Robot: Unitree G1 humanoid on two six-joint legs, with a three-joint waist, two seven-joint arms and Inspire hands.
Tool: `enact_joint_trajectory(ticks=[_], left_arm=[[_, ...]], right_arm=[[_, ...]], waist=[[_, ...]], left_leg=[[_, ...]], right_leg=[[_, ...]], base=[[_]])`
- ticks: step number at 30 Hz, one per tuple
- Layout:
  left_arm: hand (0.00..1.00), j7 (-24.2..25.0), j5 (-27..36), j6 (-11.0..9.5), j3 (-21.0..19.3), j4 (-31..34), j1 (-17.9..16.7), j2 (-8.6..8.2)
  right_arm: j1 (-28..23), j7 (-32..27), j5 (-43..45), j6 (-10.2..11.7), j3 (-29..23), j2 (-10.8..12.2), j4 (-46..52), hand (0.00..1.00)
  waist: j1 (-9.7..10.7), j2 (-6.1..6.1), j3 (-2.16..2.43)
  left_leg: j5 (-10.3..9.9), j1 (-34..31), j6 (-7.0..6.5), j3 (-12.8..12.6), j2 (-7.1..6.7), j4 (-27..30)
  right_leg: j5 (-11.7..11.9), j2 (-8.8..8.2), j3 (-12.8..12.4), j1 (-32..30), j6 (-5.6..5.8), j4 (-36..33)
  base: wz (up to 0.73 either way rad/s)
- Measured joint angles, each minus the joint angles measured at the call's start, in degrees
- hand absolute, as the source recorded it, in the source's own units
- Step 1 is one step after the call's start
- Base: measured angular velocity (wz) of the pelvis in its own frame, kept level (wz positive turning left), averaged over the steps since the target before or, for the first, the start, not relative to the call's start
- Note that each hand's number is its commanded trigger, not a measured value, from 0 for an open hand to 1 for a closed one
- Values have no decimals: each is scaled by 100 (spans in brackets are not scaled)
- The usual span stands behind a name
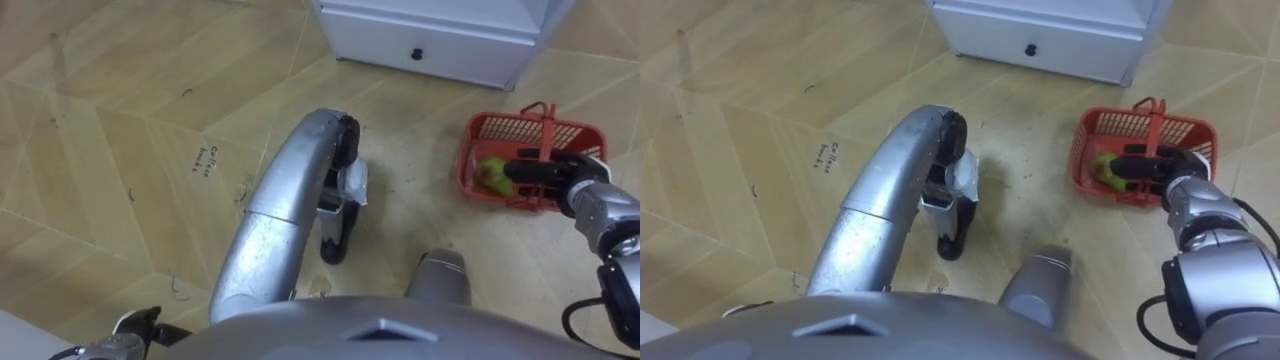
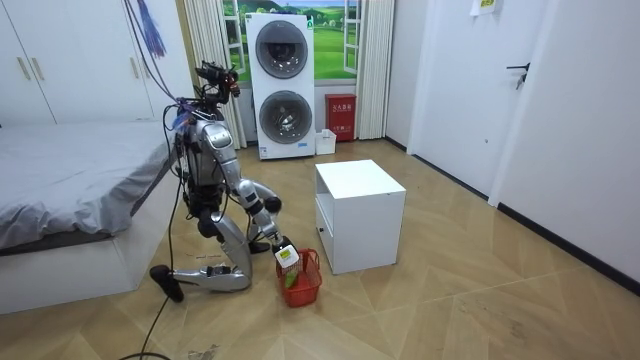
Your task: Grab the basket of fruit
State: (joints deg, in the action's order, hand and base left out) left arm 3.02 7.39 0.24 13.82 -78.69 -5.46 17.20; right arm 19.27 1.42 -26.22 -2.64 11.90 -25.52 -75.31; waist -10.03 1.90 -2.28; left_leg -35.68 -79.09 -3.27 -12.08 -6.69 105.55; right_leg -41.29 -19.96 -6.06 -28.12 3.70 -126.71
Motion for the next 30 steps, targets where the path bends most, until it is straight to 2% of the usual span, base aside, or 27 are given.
enact_joint_trajectory(ticks=[13,19,23,26,27,28,30], left_arm=[[0,40,212,20,-3,-5,-60,0],[0,6,219,23,-2,21,-97,-2],[0,-33,217,6,-34,174,-73,-2],[0,-116,216,51,-255,235,160,-3],[0,-168,213,74,-402,255,246,-3],[0,-220,214,78,-473,315,284,-2],[0,-413,202,75,-494,582,389,-9]], right_arm=[[15,-13,-144,0,-18,4,95,100],[63,-205,-280,4,-30,5,327,100],[71,-211,-322,3,-28,26,639,100],[151,-235,-299,2,-29,74,933,100],[165,-282,-281,3,-35,104,1144,100],[167,-324,-282,3,-37,125,1288,100],[176,-474,-265,4,-38,266,1750,100]], waist=[[-29,8,-4],[2,27,-15],[55,174,-32],[181,336,-115],[211,431,-125],[235,446,-111],[362,616,-82]], left_leg=[[20,-22,-40,1,-11,35],[20,-19,-40,16,-16,49],[20,-6,-41,15,-7,53],[20,80,-40,96,-25,82],[23,80,-34,151,-28,100],[25,80,-30,175,-30,102],[34,118,-15,290,-59,94]], right_leg=[[0,3,-33,12,0,-28],[0,18,-43,27,0,-30],[0,50,-96,31,1,-24],[-1,123,-35,202,2,18],[-2,179,-28,216,0,21],[-3,204,-26,224,-1,29],[-37,346,23,306,59,169]], base=[[0],[0],[-3],[0],[-4],[0],[5]])
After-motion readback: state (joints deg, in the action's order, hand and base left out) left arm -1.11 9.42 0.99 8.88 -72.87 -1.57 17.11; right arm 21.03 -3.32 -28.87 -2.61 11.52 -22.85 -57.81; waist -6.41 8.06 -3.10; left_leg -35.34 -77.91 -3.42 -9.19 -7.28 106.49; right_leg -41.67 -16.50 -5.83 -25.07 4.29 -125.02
